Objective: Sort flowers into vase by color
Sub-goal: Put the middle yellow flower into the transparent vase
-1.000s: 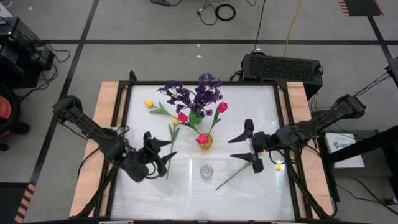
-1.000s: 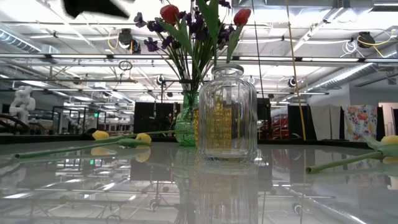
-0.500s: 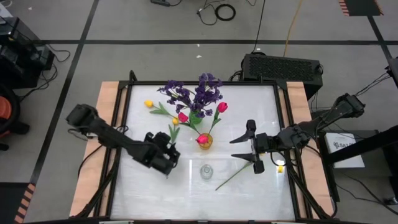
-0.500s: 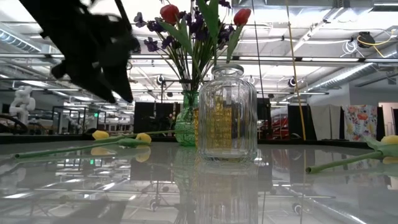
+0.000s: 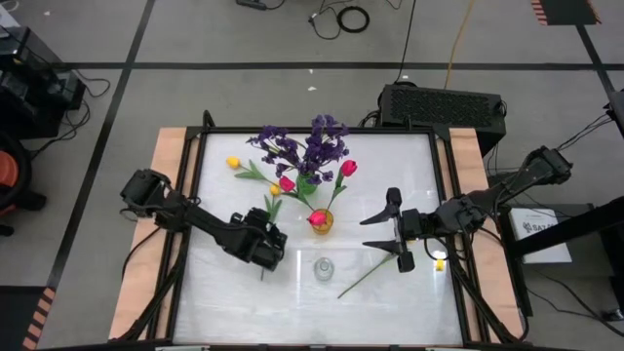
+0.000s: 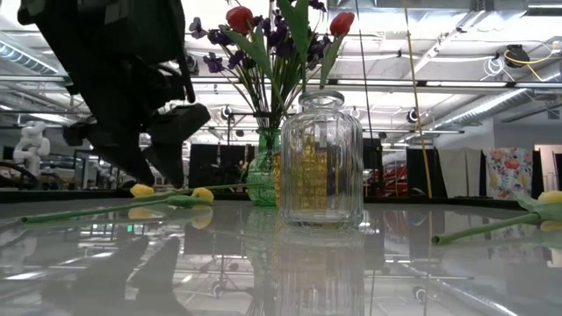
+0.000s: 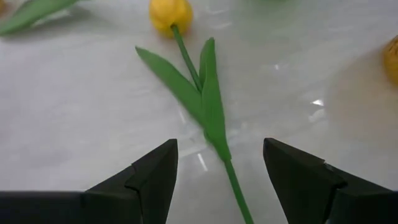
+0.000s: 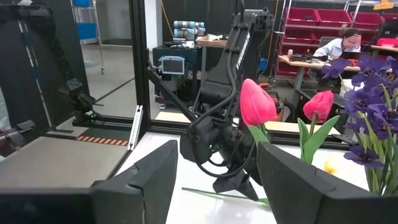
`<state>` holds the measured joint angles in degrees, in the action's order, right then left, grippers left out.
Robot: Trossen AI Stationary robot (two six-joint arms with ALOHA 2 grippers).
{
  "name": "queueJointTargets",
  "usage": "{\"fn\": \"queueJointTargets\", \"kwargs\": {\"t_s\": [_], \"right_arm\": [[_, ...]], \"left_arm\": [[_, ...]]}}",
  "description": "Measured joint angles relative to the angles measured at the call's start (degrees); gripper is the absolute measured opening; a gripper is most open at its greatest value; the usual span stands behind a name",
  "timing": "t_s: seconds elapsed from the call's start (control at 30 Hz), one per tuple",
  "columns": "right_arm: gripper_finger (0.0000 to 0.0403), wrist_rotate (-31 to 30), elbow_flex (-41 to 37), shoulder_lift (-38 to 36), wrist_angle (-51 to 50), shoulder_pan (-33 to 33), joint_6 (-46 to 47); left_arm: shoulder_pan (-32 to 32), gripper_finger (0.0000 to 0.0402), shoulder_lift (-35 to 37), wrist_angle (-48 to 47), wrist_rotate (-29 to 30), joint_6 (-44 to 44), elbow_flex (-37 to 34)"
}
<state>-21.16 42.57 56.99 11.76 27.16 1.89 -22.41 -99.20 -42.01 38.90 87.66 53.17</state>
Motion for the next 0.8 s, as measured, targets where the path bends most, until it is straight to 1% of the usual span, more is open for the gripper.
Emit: {"fn": "queueJointTargets", "kwargs": {"t_s": [0.33, 0.47, 0.57, 0.8], "right_arm": [[0.0212, -0.01, 0.00, 0.00, 0.17, 0.00, 0.00], [0.0212, -0.01, -0.01, 0.00, 0.19, 0.00, -0.03], [0.0212, -0.01, -0.02, 0.00, 0.21, 0.00, -0.24], [0.0212, -0.03, -0.02, 0.00, 0.20, 0.00, -0.24]], "left_arm": [[0.30, 0.0244, -3.68, 2.11, -4.16, 0.11, 0.00], [0.50, 0.0236, -4.59, 2.50, -4.14, 0.15, 0.01], [0.61, 0.0208, -4.60, 2.84, -4.15, 0.13, 0.03], [0.66, 0.0111, -4.61, 3.12, -4.19, -1.27, 0.04]]}}
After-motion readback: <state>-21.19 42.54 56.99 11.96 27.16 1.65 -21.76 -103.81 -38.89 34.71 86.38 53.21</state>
